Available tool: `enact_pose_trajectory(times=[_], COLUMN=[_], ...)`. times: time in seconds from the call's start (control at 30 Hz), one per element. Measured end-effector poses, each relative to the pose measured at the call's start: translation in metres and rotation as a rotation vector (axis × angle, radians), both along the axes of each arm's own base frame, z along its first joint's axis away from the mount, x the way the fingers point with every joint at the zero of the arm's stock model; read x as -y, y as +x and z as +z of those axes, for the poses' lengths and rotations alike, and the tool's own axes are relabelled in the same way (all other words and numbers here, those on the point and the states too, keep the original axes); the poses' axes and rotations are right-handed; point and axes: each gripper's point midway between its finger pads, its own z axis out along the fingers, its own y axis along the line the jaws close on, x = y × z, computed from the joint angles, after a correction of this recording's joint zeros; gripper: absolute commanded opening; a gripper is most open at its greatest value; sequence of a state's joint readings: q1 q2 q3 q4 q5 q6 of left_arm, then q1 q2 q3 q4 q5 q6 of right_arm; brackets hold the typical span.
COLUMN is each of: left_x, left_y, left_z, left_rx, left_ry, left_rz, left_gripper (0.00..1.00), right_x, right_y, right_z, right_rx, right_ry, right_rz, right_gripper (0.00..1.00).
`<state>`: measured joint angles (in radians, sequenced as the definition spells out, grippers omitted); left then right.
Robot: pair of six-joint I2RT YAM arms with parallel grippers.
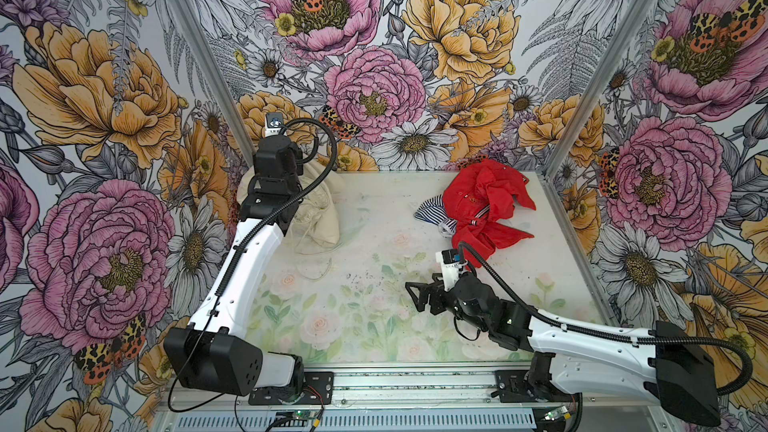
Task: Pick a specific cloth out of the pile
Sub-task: 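Lift the beige trousers with the left gripper toward the far corner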
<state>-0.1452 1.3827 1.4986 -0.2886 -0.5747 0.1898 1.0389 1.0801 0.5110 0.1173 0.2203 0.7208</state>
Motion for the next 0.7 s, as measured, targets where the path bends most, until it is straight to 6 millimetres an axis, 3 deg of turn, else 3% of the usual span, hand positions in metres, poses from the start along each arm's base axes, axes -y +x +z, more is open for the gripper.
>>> enact_pose_trajectory(times=[0.17,0.43,0.6,0.7], left_x=[0.002,0.005,0.008,0.013], left_y=[0.018,0.048,0.05,0.048], left_z=[0.035,0.072,0.105,0.11], left_rx=[0.081,0.151,0.227,0.244], left_ry=[-0.011,-0.001,-0.006,0.002], left_rz=[-0.001,0.0,-0.016,-0.029], left_gripper=[0.0,0.0,0.0,0.0], right_x=[0.0,0.001,0.002,0.002], right_y=[0.0,0.001,0.002,0.003], right_z=[0.0,0.0,0.001,0.001], right_rx=[-0.001,0.001,0.001,0.001], right_ry=[0.0,0.0,0.001,0.001], right_rz=[0.0,-0.006,-0.008,-0.01], right_gripper=[0.99,0.99,0.99,0.99])
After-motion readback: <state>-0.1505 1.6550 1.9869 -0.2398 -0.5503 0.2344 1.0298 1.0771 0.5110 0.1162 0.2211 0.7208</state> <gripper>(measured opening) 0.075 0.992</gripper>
